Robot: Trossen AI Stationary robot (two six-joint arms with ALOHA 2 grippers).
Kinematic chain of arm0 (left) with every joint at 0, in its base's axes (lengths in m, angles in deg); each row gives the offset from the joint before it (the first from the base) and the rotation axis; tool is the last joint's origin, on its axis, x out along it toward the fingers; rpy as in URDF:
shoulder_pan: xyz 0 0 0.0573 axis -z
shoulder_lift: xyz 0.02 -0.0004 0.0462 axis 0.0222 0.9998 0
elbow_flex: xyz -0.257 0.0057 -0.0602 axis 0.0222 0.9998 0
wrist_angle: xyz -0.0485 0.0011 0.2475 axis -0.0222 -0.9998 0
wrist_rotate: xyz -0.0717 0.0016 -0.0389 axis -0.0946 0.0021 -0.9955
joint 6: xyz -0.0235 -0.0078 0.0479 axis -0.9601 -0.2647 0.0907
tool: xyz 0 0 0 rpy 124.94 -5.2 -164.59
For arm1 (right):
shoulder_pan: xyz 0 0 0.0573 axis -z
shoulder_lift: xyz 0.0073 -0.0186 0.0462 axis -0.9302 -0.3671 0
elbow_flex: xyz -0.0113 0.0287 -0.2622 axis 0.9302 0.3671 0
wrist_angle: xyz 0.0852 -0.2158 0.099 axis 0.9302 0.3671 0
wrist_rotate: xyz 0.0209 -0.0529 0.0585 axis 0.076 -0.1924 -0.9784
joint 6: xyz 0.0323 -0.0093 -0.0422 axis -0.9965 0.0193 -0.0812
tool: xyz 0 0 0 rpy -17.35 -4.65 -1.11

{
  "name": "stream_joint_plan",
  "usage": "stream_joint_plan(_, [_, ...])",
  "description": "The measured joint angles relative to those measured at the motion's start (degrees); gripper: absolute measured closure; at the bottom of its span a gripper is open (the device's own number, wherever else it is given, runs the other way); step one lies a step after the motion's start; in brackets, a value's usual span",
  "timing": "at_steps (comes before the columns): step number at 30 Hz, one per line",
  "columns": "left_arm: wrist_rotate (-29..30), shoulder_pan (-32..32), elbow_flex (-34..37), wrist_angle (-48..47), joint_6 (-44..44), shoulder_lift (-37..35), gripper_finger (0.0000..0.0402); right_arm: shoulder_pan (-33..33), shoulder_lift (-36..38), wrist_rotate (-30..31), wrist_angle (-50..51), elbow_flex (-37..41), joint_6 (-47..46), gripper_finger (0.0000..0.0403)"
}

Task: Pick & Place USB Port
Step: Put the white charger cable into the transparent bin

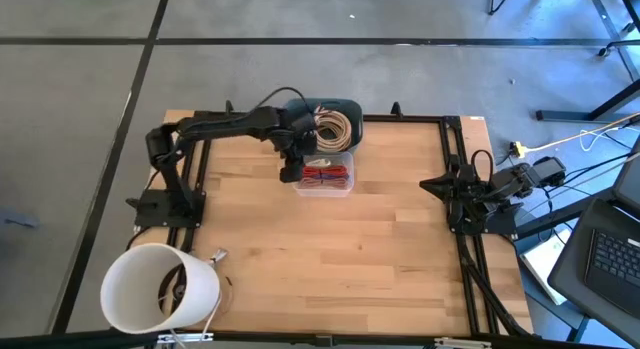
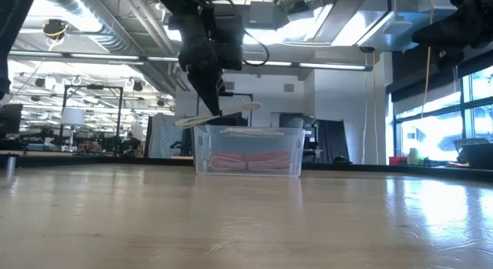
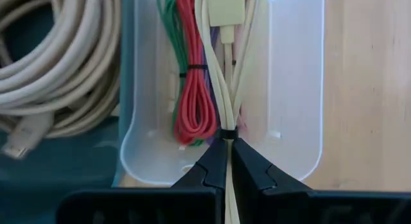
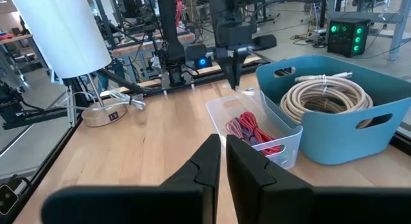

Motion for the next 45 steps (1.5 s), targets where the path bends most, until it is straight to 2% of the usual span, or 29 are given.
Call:
stream_joint_plan(12, [-1.05, 3.93, -2.12, 4.96, 1.31, 1.12, 0.0398, 0.00, 0.00, -0.02, -0.01, 0.00, 0.07, 0.0373])
stream_joint_plan(17, [0.63, 5.42, -3.86, 5.93, 0.61, 1.18, 0.0398, 0.00, 0.00, -0.02, -0.02, 0.00, 0.09, 0.0373])
stream_joint_plan(30, [-0.39, 5.21, -11.62, -3.79, -1.08, 14.72, 0.0398, -0.01, 0.01, -0.03, 0.02, 0.00, -0.03, 0.0373])
stream_joint_plan(33, [-2.11, 6.01, -12.09, -3.05, -2.20, 16.15, 0.0398, -0.01, 0.00, -0.04, -0.02, 0.00, 0.07, 0.0373])
stream_joint_plan(45, [-2.07, 5.83, -12.06, -2.51, -3.66, 16.98, 0.0398, 0.00, 0.00, -0.04, -0.02, 0.00, 0.01, 0.0372])
